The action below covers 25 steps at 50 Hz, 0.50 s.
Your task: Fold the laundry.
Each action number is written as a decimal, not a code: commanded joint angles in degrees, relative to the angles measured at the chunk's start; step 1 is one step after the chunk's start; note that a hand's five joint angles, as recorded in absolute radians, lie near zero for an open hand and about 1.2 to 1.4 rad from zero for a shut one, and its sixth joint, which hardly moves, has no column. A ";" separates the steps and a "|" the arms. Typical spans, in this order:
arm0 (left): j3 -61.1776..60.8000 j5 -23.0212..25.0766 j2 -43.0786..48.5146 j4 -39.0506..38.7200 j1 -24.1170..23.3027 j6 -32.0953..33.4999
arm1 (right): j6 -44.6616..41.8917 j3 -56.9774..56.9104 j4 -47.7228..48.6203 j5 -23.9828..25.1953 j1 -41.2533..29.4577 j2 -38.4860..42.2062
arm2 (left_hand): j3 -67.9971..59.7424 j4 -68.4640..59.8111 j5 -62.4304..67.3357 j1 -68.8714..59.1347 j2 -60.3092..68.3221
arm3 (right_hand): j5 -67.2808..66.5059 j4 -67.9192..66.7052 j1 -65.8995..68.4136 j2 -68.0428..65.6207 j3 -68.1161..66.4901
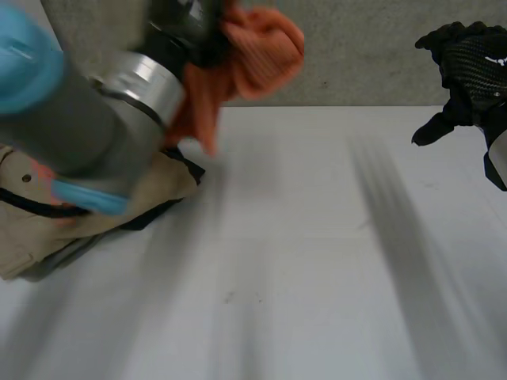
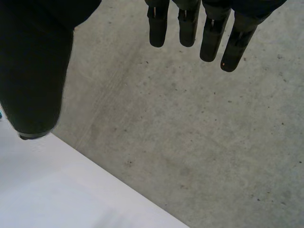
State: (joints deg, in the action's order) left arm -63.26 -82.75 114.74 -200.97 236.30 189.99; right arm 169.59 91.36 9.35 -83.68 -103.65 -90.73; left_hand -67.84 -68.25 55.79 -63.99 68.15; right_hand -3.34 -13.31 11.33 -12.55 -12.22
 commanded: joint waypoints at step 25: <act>-21.81 2.59 -11.20 2.42 14.96 11.09 | -11.73 -2.24 -12.34 6.16 -4.01 11.01 | 55.27 55.68 -53.23 51.42 -55.59 | 3.34 3.31 -1.33 2.55 2.22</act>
State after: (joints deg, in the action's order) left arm -80.03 -80.45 107.22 -200.24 241.13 194.35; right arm 161.61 89.27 0.00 -78.00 -104.37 -83.86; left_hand -12.20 -11.59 2.65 -10.79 11.85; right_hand -3.34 -13.31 11.33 -12.55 -12.22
